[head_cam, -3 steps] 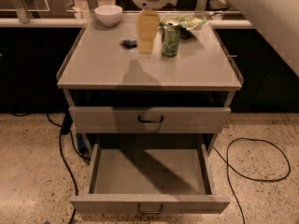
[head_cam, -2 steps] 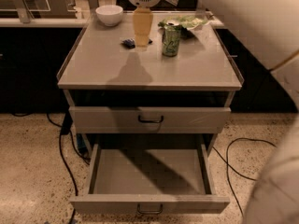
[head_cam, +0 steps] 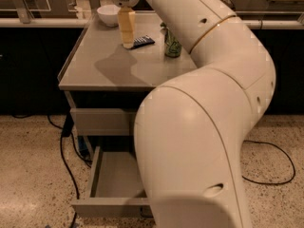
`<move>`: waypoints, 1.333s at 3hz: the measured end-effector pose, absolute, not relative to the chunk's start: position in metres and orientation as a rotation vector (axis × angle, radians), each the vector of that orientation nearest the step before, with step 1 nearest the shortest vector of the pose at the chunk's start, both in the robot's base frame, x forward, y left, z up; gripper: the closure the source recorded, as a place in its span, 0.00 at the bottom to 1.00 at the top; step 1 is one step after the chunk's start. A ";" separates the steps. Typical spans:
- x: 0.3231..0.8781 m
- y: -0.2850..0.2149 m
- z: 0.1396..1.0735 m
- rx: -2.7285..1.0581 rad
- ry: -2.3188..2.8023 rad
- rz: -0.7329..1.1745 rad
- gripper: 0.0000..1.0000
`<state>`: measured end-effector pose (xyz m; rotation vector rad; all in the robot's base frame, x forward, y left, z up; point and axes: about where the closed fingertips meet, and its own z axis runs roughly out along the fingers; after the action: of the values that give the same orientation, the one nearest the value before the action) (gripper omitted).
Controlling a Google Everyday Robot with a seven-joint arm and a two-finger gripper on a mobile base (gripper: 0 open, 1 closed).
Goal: Place rxbar blueberry into middle drawer
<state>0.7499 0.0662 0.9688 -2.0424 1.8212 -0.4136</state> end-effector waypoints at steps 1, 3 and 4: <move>0.750 0.066 0.969 -2.042 1.821 -0.414 0.00; 0.775 0.004 0.969 -1.933 1.875 -0.503 0.00; 0.797 -0.040 0.962 -1.904 1.877 -0.518 0.00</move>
Offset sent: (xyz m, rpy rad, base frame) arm 0.0121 -0.0393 0.0032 -0.0030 -0.0590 -0.0722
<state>0.7974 -0.0397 0.9621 -1.9041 1.8772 -0.5179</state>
